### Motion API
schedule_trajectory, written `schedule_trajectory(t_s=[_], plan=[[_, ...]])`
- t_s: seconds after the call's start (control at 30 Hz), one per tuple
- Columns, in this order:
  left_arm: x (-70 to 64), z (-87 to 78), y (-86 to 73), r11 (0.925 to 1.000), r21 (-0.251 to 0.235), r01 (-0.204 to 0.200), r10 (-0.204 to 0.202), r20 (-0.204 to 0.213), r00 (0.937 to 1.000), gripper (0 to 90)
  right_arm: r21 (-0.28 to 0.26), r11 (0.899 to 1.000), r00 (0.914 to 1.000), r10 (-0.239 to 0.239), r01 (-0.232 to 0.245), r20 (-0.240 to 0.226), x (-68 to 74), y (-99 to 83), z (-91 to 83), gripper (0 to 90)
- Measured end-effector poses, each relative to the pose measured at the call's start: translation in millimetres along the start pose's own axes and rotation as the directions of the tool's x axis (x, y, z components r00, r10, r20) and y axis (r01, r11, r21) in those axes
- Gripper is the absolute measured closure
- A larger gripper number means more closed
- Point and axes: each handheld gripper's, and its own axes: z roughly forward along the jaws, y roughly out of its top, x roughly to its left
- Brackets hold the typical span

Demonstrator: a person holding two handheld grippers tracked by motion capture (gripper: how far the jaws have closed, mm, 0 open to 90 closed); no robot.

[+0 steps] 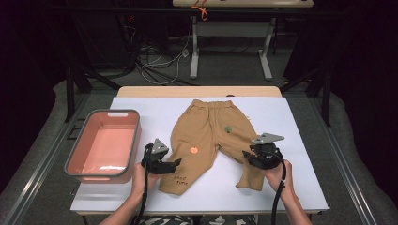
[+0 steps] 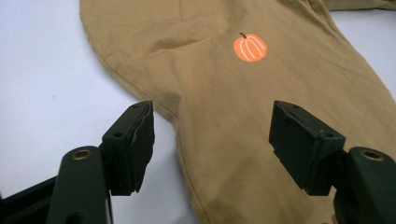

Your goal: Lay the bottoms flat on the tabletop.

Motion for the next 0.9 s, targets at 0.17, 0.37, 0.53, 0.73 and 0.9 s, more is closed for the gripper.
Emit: schedule_trajectory(t_s=[0.17, 0.37, 0.53, 0.73, 0.9], plan=[[-0.6, -1.9, -0.4, 1.0, 0.002, -0.006, 0.006, 0.008, 0.9999, 27.7, -0.009, 0.998, 0.997, -0.056, 0.055, -0.053, 19.4, 6.2, -1.7, 68.3], [-0.9, -2.8, -0.4, 1.0, -0.002, -0.007, 0.007, 0.014, 0.9999, 23.8, 0.062, 0.987, 0.9848, -0.14, 0.147, -0.103, 37.4, 5.1, 17.6, 75.2], [-1.0, -4.0, -0.6, 1.0, -0.002, -0.009, 0.009, 0.013, 0.9999, 22.0, 0.132, 0.978, 0.9851, -0.149, 0.16, -0.085, 33.7, 2.3, 40.8, 76.6], [-1.0, -3.1, -0.8, 1.0, 0.0, -0.007, 0.007, 0.013, 0.9999, 21.7, 0.166, 0.973, 0.987, -0.152, 0.158, -0.053, 30.3, -1.0, 52.0, 79.3], [-1.0, -3.2, -1.0, 1.0, 0.0, -0.008, 0.008, 0.011, 0.9999, 21.7, 0.175, 0.973, 0.9884, -0.144, 0.15, -0.046, 26.3, -4.5, 58.4, 79.2]])
